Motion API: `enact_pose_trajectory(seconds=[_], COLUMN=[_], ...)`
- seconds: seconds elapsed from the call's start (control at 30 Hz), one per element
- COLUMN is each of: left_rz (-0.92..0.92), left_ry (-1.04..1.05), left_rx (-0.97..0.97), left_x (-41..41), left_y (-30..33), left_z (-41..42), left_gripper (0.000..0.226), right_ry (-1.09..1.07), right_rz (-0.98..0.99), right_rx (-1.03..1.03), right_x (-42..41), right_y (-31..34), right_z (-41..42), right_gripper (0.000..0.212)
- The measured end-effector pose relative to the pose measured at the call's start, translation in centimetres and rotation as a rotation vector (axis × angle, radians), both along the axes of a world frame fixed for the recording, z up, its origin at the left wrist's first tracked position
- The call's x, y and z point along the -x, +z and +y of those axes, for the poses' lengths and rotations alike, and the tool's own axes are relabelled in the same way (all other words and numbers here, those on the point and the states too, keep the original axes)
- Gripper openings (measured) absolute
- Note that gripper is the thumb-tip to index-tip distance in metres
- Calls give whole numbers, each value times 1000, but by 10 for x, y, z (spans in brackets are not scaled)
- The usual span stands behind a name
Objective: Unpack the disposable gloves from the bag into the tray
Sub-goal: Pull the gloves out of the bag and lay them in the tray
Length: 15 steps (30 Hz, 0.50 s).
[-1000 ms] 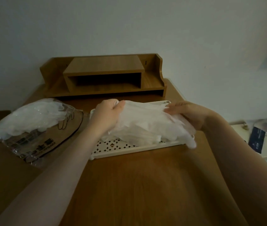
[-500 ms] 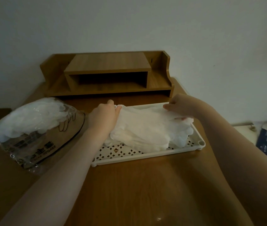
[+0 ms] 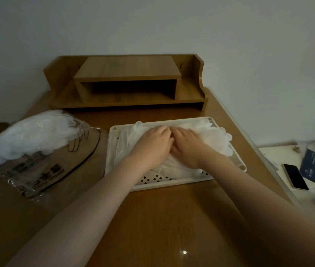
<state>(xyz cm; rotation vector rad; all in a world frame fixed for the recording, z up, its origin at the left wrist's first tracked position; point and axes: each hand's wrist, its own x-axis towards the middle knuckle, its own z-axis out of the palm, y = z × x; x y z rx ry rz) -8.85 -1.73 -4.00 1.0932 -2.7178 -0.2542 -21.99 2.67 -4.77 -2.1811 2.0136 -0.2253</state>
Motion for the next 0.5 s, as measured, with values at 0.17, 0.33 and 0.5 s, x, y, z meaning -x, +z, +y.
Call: enact_pose_trajectory(seconds=[0.17, 0.33, 0.5], left_rz=[-278, -335, -339], left_ry=[98, 196, 250], left_rx=[-131, -146, -180], left_x=[-10, -18, -30], left_y=[-22, -19, -21], left_z=[-14, -12, -14], left_gripper=[72, 108, 133], right_ry=[-109, -190, -241], right_rz=[271, 225, 153], right_rx=[-125, -154, -155], right_x=[22, 33, 43], right_y=[-10, -12, -11], right_z=[-1, -1, 9], right_gripper=[79, 102, 117])
